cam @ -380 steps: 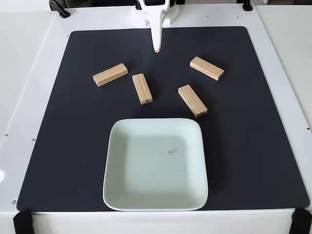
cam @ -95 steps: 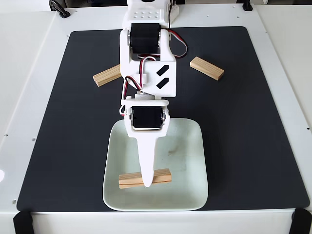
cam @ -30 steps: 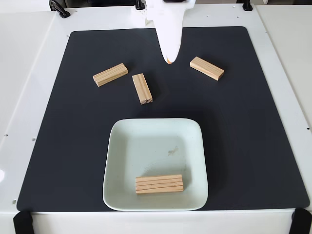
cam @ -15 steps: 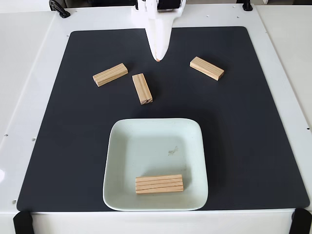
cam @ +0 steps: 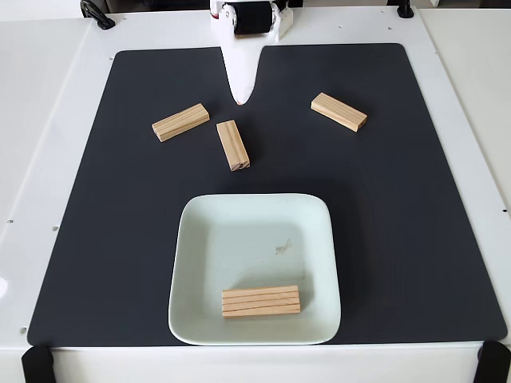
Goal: Pick up the wooden block and place them on the plate.
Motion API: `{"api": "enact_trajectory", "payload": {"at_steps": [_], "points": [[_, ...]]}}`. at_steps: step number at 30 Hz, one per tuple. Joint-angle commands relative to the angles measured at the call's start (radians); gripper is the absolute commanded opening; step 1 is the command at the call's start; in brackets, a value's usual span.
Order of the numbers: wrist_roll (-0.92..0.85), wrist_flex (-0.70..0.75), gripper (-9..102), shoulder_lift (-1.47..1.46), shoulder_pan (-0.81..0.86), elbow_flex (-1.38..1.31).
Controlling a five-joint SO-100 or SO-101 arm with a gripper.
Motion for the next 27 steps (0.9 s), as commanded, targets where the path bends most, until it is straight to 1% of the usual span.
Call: {"api": "enact_trajectory", "payload": {"at_steps": [1,5,9,12,14,19,23,27], "points": [[0.037,0.005,-1,0.028,0.008,0.0],[0.249,-0.009,-1,0.028,0.009,-0.02],[0.54,-0.006,-1,0.026,0.008,-0.035],[0.712,0.0,-1,0.008,0.009,-0.04],[0.779,0.003,-1,-0.021,0.009,-0.04],[0.879,0.006,0,-0.077,0.011,-0.029],[1.026,-0.003,0,-0.1,0.057,-0.04],[1.141,0.006,-1,-0.115,0.063,-0.041]]}}
